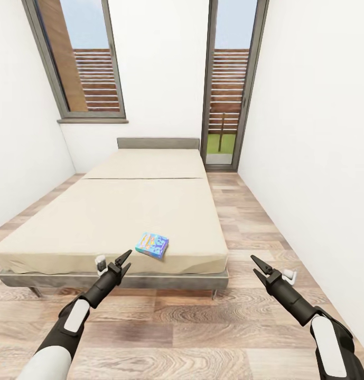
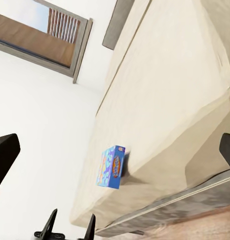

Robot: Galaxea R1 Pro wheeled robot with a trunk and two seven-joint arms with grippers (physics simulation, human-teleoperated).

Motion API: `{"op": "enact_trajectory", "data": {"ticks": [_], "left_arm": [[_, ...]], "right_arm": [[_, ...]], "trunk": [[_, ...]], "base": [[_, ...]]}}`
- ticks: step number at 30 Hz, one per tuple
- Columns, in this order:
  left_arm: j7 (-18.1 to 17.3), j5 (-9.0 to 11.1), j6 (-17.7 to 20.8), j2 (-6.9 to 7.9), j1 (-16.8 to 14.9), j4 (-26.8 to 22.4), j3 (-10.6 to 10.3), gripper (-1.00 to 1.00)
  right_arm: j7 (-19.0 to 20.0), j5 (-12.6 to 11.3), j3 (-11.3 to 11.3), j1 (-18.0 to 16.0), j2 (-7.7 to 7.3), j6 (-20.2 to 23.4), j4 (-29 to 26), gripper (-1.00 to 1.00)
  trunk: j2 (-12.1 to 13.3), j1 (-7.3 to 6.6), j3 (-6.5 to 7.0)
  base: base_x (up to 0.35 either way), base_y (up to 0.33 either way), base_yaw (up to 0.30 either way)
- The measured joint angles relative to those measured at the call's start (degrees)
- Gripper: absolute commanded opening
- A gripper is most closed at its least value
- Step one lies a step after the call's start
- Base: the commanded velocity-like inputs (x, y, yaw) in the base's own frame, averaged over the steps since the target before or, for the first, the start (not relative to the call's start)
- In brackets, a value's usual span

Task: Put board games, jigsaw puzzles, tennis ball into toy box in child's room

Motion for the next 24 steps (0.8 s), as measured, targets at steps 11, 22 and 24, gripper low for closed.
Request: {"op": "enact_trajectory", "data": {"ticks": [11, 22, 24], "left_arm": [[0.7, 0.3, -0.3, -0.6, 0.0, 0.3, -0.2, 1.0], [0.7, 0.3, -0.4, -0.66, 0.0, 0.4, 0.0, 1.0], [0.8, 0.3, -0.4, -0.62, 0.0, 0.4, 0.0, 1.0]], "right_arm": [[0.1, 0.1, -0.1, 0.0, 0.01, 0.1, 0.0, 1.0], [0.1, -0.1, 0.1, 0.0, 0.01, 0.1, 0.0, 1.0], [0.1, -0.2, 0.1, 0.0, 0.01, 0.1, 0.0, 1.0]], "trunk": [[0.0, 0.0, 0.0], [0.0, 0.0, 0.0], [0.0, 0.0, 0.0]], "base": [[0.0, -0.088, 0.0], [0.0, -0.052, 0.0], [0.0, -0.059, 0.0]]}}
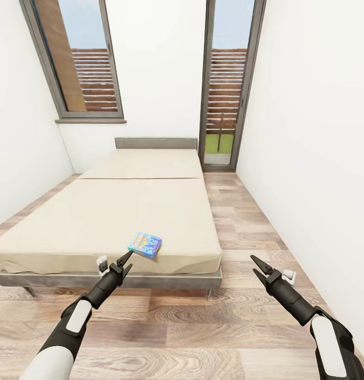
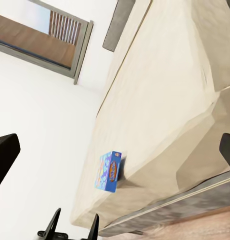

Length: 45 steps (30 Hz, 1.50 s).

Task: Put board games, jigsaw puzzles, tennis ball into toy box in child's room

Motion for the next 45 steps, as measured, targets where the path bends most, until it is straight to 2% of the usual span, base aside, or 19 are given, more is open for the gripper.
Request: {"op": "enact_trajectory", "data": {"ticks": [20, 30, 35, 45], "left_arm": [[0.8, 0.0, -0.1, -0.04, 0.0, 0.1, 0.1, 1.0], [0.9, 0.0, 0.0, 0.29, 0.0, 2.5, 0.5, 1.0], [1.1, -0.1, 0.1, 0.4, 0.0, 2.8, 0.5, 1.0], [2.8, 0.0, 0.1, 0.44, 0.0, 2.9, 0.6, 1.0]], "right_arm": [[-0.1, -0.3, -0.1, 0.0, 0.0, 0.2, 0.0, 1.0], [-0.1, -0.2, 0.1, -0.1, 0.0, 1.0, 0.0, 1.0], [-0.1, -0.2, 0.1, -0.1, 0.0, 1.0, 0.0, 1.0], [-0.1, -0.2, 0.1, -0.1, 0.0, 1.1, 0.0, 1.0]], "trunk": [[0.0, 0.0, 0.0], [0.0, 0.0, 0.0], [-2.0, 1.09, -0.89], [-2.0, 1.1, -0.9]], "base": [[0.0, -0.036, 0.0], [0.0, 0.0, 0.0], [0.0, 0.0, 0.0], [0.0, 0.0, 0.0]]}}
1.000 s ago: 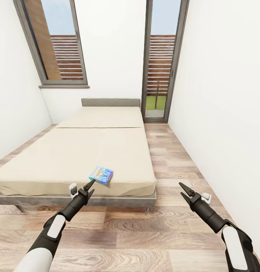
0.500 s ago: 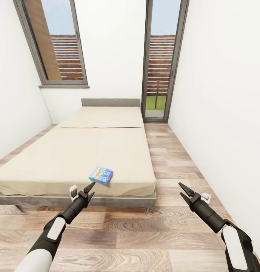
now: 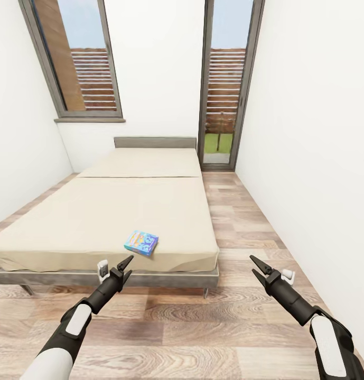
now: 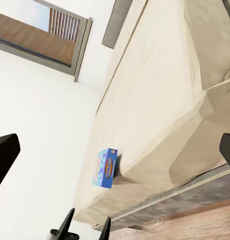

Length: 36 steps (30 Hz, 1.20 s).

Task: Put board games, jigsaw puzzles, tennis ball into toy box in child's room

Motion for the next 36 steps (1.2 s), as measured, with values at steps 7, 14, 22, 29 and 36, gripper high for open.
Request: {"op": "enact_trajectory", "data": {"ticks": [7, 14, 22, 29, 36], "left_arm": [[0.2, 0.0, 0.1, -0.05, 0.0, 0.0, -0.1, 1.0], [0.3, 0.0, 0.2, -0.08, 0.0, 0.0, -0.1, 1.0], [1.6, -0.2, 0.3, -0.15, 0.0, 0.0, -0.6, 1.0], [2.9, -0.1, 0.1, -0.22, 0.0, 0.0, -0.4, 1.0], [3.1, -0.2, 0.3, -0.22, 0.0, 0.0, -0.7, 1.0]], "right_arm": [[0.0, 0.0, 0.0, 0.0, 0.0, 0.0, 0.0, 1.0], [0.1, 0.0, 0.0, 0.0, 0.0, 0.0, 0.0, 1.0], [0.1, 0.0, 0.0, 0.0, 0.0, 0.0, 0.0, 1.0], [0.1, 0.0, 0.1, 0.0, 0.0, -0.1, 0.0, 1.0], [0.1, 0.0, 0.1, 0.0, 0.0, -0.1, -0.1, 1.0]], "trunk": [[-1.6, 0.88, -0.72], [-1.6, 0.88, -0.72], [-1.6, 0.86, -0.72], [-1.6, 0.88, -0.72], [-1.6, 0.86, -0.72]], "base": [[0.0, 0.0, 0.0], [0.0, 0.0, 0.0], [0.083, -0.02, 0.0], [0.035, -0.01, 0.0], [0.079, -0.094, 0.0]]}}
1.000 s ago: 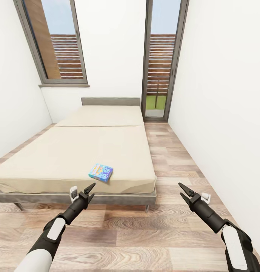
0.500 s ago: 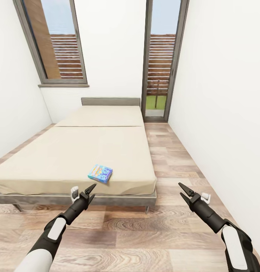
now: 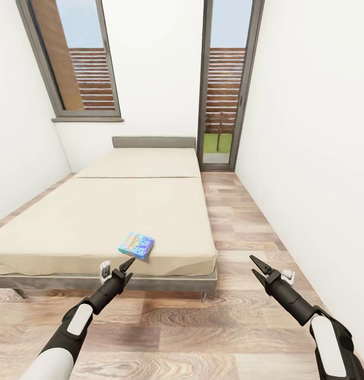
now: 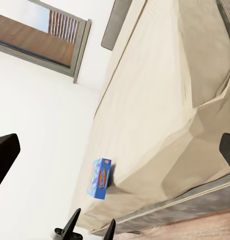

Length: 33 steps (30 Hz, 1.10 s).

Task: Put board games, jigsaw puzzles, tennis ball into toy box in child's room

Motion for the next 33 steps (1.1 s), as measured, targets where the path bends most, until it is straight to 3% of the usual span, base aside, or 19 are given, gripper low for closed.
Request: {"op": "enact_trajectory", "data": {"ticks": [18, 33], "left_arm": [[0.0, 0.0, -0.2, -0.06, 0.0, 0.0, -0.1, 1.0], [0.0, 0.0, -0.4, -0.03, 0.0, 0.0, -0.2, 1.0]], "right_arm": [[0.0, -0.1, 0.0, 0.0, 0.0, 0.1, 0.0, 1.0], [0.0, -0.1, 0.0, 0.0, 0.0, 0.1, 0.0, 1.0]], "trunk": [[0.0, 0.01, 0.0], [0.0, 0.01, 0.0]], "base": [[0.032, -0.122, 0.0], [0.01, -0.013, 0.0]]}}
